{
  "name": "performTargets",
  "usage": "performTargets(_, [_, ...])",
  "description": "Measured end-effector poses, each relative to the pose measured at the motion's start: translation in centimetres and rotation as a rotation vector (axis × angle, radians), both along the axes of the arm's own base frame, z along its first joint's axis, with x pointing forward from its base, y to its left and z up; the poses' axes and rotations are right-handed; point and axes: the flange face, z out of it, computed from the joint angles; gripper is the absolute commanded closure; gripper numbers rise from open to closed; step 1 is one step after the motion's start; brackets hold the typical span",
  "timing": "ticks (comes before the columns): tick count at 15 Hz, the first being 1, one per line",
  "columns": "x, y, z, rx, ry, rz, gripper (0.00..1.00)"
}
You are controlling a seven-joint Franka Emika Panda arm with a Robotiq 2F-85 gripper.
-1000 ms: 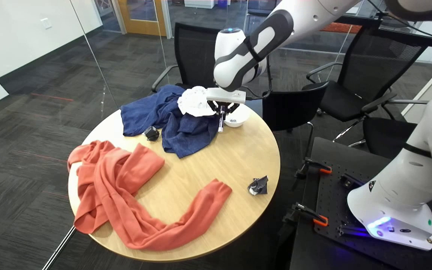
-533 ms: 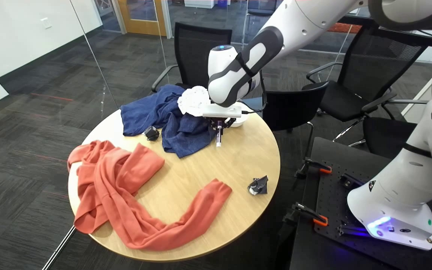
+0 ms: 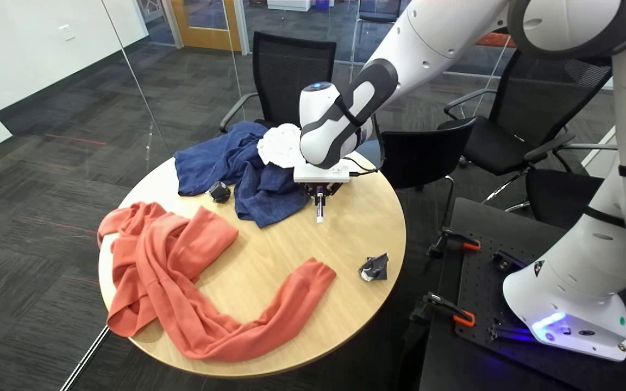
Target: Put the marker on the table
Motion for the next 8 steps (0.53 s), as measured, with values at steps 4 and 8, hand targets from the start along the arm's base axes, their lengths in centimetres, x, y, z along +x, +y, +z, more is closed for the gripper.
performTargets(4, [0.25, 0.38, -0.84, -0.001, 0.008, 0.008, 0.56])
performTargets(8, [0.77, 0.82, -0.93, -0.004, 0.002, 0.018, 0.34])
